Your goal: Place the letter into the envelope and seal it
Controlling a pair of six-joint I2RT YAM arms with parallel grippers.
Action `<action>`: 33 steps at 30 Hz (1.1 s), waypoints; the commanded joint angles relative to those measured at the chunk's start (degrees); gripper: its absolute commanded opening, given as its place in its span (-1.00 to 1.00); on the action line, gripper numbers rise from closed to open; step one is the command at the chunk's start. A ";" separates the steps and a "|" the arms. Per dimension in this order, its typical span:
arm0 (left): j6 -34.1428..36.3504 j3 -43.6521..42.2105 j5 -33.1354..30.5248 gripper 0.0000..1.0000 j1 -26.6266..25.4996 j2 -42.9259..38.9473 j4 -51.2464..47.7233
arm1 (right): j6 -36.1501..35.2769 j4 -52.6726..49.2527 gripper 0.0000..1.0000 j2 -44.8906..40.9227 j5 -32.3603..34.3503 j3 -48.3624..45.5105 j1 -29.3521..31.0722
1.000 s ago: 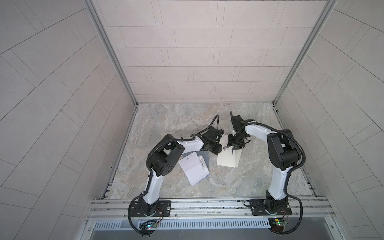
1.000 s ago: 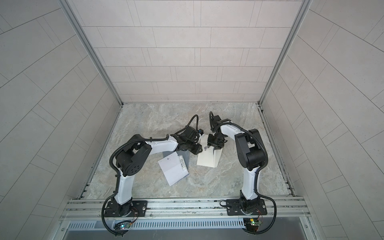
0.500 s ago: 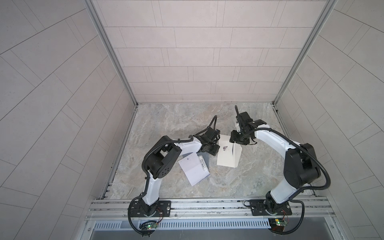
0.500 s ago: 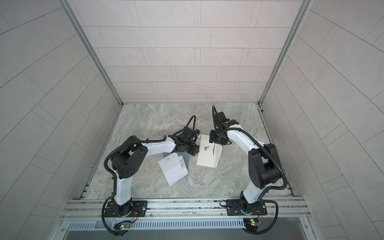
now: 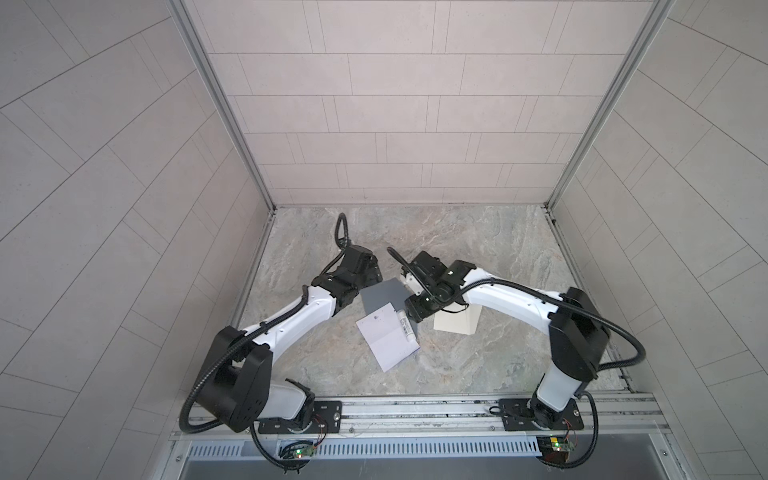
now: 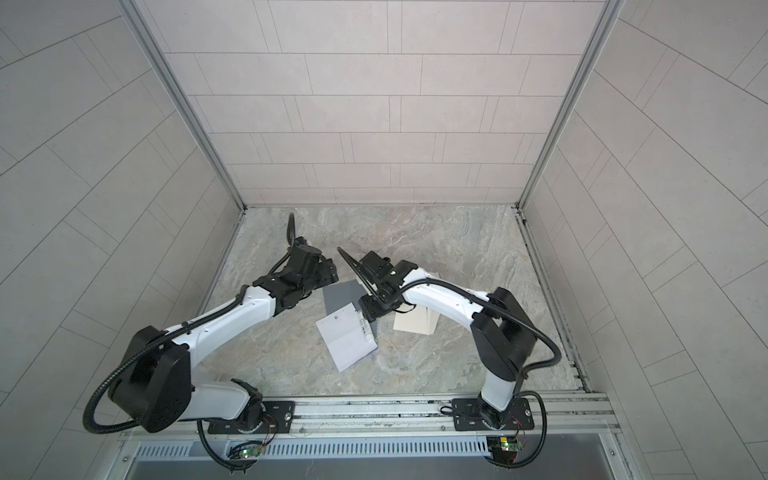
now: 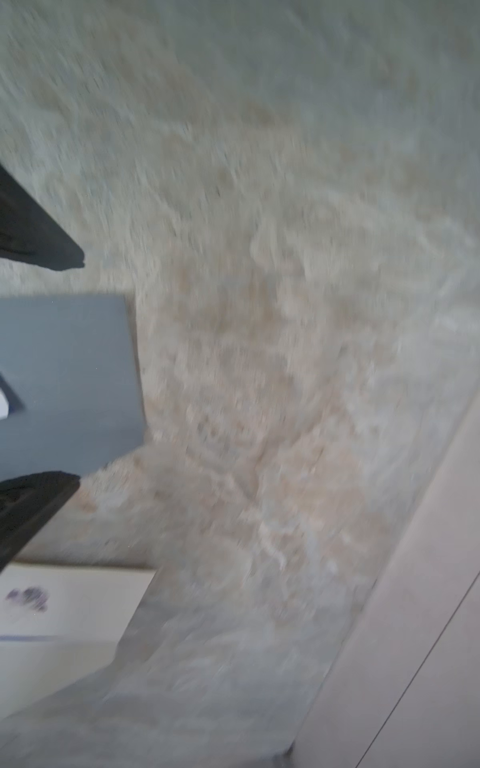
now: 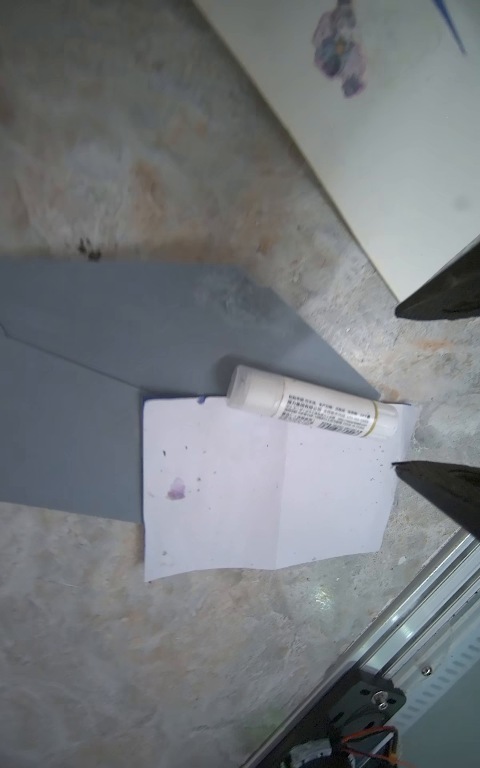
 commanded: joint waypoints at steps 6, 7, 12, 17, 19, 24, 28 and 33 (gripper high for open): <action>-4.14 -1.38 -8.20 0.80 1.95 -5.62 -9.86 | -5.20 -7.49 0.12 10.43 -0.20 5.94 2.18; -4.22 -1.38 -7.99 0.80 1.98 -5.84 -10.07 | -5.51 -7.58 0.12 11.19 -0.53 5.94 2.40; -4.23 -0.90 -6.72 0.80 2.07 -6.05 -9.81 | -5.12 -8.32 0.09 12.13 2.17 4.71 3.86; -4.32 -0.33 -5.12 0.80 2.24 -6.05 -9.33 | -4.48 -7.05 0.02 12.52 3.79 3.73 3.97; -4.32 0.04 -3.54 0.80 2.34 -6.13 -8.86 | -4.48 -7.15 -0.15 13.39 4.07 4.17 3.99; -2.58 1.03 1.48 0.80 2.44 -6.31 -7.26 | -4.61 -5.97 -0.76 11.92 3.22 2.95 3.20; -0.48 2.47 9.83 0.80 2.74 -5.63 -5.70 | -4.98 -2.25 -0.82 3.39 -4.72 -0.98 -1.76; 0.25 3.08 26.58 0.80 2.95 -5.21 2.09 | -5.85 2.62 -0.83 -7.32 -17.54 -5.52 -9.50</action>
